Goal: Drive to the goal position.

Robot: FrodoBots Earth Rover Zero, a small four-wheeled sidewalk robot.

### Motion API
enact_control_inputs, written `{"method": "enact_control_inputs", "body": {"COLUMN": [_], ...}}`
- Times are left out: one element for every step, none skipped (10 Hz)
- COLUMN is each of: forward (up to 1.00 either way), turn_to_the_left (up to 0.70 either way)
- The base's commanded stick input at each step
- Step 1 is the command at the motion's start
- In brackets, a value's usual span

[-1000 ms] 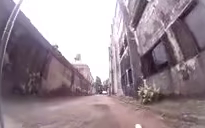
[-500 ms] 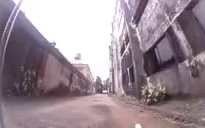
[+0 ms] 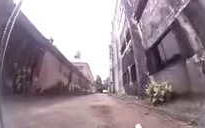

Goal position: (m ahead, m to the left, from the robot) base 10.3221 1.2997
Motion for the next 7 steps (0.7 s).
{"method": "enact_control_inputs", "body": {"forward": [0.78,0.78,0.79,0.79,0.78,0.78,0.79], "turn_to_the_left": [0.03,0.03,0.03,0.03,0.03,0.03,0.03]}}
